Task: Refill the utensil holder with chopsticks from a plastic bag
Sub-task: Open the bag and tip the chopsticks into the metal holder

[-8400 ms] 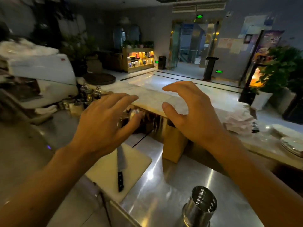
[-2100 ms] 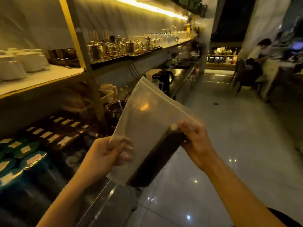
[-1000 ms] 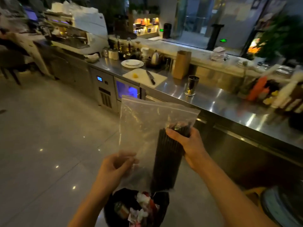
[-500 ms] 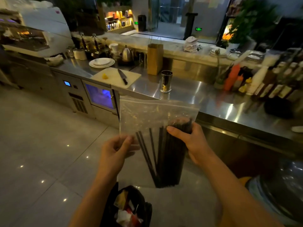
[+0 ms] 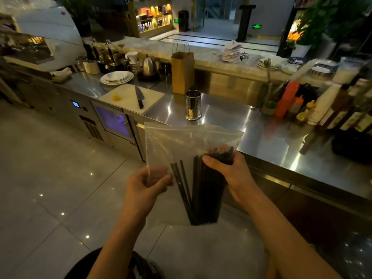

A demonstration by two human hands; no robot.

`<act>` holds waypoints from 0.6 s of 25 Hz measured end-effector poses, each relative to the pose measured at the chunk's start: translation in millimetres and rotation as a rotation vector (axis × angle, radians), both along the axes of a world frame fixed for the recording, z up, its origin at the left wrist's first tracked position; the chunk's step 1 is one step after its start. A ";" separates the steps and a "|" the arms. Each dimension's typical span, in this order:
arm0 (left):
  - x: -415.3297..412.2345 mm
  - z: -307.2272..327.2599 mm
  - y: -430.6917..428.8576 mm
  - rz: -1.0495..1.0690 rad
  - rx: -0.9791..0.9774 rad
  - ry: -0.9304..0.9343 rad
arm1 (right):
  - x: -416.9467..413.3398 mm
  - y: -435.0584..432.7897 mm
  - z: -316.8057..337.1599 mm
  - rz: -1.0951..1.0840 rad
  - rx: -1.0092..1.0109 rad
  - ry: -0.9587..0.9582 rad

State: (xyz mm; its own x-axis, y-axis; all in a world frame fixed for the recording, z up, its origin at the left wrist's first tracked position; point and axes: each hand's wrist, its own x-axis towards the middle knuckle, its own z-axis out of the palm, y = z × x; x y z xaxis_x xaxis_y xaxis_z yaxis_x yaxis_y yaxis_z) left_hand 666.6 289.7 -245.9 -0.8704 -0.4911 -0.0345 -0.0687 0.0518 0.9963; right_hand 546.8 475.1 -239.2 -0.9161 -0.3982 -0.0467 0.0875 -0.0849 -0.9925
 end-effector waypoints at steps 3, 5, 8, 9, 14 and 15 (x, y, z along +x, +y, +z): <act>-26.2 -1.6 0.2 -0.006 -0.032 -0.020 | -27.2 -3.0 -3.5 0.020 0.019 -0.031; -46.4 -3.0 -5.9 0.002 -0.043 -0.015 | -46.1 -11.1 -7.6 0.053 0.031 -0.042; -78.5 -9.1 -22.5 -0.008 -0.028 -0.021 | -74.8 -29.0 -8.9 0.088 0.024 -0.012; -90.0 -12.1 -30.5 -0.007 -0.009 -0.034 | -86.5 -35.5 -7.7 0.082 0.016 0.009; -158.4 -22.8 -91.4 -0.040 -0.101 -0.070 | -162.9 -75.7 18.0 -0.013 0.039 0.239; -171.1 -21.1 -103.7 -0.057 -0.138 -0.069 | -177.8 -84.2 25.0 0.006 0.106 0.298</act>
